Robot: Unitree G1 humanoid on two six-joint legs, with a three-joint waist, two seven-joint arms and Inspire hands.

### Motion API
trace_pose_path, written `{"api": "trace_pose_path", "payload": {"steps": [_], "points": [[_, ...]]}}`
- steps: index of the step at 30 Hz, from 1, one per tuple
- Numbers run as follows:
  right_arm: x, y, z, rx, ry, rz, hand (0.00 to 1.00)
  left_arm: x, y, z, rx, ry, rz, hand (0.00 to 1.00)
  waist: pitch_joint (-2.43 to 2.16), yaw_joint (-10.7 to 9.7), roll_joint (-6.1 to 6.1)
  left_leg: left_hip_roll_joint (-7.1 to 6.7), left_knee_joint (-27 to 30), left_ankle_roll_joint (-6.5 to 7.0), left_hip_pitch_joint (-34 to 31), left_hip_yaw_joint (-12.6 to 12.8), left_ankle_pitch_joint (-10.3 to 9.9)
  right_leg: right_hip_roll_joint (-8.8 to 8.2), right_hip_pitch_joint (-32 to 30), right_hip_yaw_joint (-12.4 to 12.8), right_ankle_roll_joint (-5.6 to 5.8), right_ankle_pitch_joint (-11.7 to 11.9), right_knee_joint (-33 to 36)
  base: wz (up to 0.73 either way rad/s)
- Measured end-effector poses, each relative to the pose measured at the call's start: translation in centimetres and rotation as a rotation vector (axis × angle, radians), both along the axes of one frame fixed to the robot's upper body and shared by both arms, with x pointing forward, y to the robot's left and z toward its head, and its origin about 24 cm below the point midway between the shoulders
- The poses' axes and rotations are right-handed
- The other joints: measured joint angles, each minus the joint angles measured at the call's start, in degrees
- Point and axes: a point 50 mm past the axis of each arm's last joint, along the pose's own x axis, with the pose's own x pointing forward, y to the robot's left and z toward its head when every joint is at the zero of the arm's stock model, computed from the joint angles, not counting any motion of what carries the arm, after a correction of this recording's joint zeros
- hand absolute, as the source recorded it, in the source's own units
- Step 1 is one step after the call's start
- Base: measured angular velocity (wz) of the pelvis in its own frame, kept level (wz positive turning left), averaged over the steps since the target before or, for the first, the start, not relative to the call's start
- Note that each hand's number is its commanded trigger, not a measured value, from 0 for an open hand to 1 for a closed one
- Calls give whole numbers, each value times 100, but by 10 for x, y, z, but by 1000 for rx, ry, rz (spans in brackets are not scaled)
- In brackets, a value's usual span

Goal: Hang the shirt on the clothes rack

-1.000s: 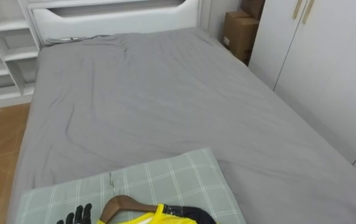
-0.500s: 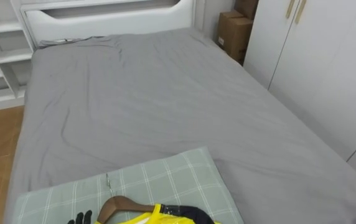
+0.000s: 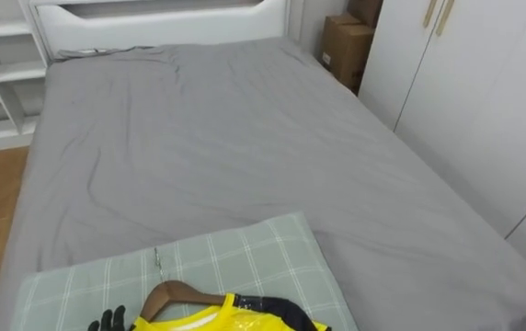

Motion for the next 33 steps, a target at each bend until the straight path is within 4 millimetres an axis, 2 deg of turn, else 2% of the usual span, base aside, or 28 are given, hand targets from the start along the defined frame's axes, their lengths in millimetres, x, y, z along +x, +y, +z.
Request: {"api": "trace_pose_path", "payload": {"steps": [6, 11, 18, 23, 28, 33], "points": [[-9, 0, -1, -10, 41, 24, 0, 1, 9, 1, -22, 9, 53, 0, 8, 13, 12, 46, 1, -1, 2, 9, 0, 45, -10, 12, -30, 40, -1, 0], [-7, 0, -1, -25, 51, 65, 0, 7, 12, 4, -33, -6, 69, 0, 21, 16, 16, 55, 32, -3, -138, -5, 1, 51, -153, 15, -43, 48, 38, 0], [-9, 3, -3, -31, 96, 135, 0, 23, 18, 13, -38, -50, 100, 0, 73, 48, -109, 56, 136, -17, -405, -10, 9, 38, -390, 9, -46, 46, 84, 0], [-14, 6, -4, -33, 135, 187, 0, 25, 21, 13, -43, -38, 112, 0, 37, 26, -164, 58, 162, -16, -483, -28, 9, 31, -451, -9, -48, 48, 86, 0], [-18, 6, -5, -33, 163, 204, 0, 23, 23, 10, -77, 6, 132, 0, 40, -5, -174, 65, 217, -16, -505, -34, 9, 21, -460, -44, -65, 61, 116, 0], [-12, 6, -5, -36, 170, 210, 0, 29, 21, 8, -75, 63, 94, 0, 61, -1, -206, 57, 220, -16, -524, -32, 8, 8, -492, -45, -64, 61, 161, 0]]}}
